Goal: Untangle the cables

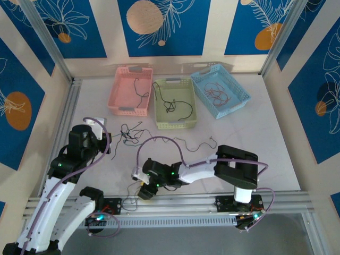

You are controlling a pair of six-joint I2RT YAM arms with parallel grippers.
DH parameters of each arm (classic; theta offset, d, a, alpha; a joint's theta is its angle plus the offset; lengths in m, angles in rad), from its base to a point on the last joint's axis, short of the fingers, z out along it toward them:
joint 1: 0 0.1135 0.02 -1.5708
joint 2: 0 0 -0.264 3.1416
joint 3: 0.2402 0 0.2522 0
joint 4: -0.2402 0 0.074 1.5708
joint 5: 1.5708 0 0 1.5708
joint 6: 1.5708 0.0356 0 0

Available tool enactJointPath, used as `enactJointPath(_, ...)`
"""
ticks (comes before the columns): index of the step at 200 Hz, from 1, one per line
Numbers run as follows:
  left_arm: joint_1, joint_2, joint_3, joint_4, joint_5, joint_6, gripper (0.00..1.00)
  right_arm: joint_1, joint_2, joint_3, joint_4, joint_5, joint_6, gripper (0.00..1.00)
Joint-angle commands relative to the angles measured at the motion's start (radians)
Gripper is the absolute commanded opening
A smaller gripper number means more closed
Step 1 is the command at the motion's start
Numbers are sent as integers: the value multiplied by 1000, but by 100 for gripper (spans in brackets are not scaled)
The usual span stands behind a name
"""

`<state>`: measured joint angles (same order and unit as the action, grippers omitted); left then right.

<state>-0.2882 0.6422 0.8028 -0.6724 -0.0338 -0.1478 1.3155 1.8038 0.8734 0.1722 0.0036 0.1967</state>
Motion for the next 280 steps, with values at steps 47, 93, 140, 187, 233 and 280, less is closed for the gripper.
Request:
enactJointPath(47,4,-15,-11,20,5,3,0,-12,-147,-131,147,131,9,0)
enactJointPath(93,4,-19,-11,22,8,3,0,-139,-349,-337,348,9,132,0)
enactJointPath(140,4,-18,-10,20,9,2,0,-328,-616,-375,298,-72,189,0)
enactJointPath(187,4,-6,-11,22,9,-1,0,-619,-764,-122,80,-219,165,0)
enactJointPath(233,4,-10,-13,23,11,-2,0,-851,-540,257,-63,-246,270,0)
enactJointPath(280,4,-10,-14,25,10,-2,0,-936,-204,518,-194,-134,382,0)
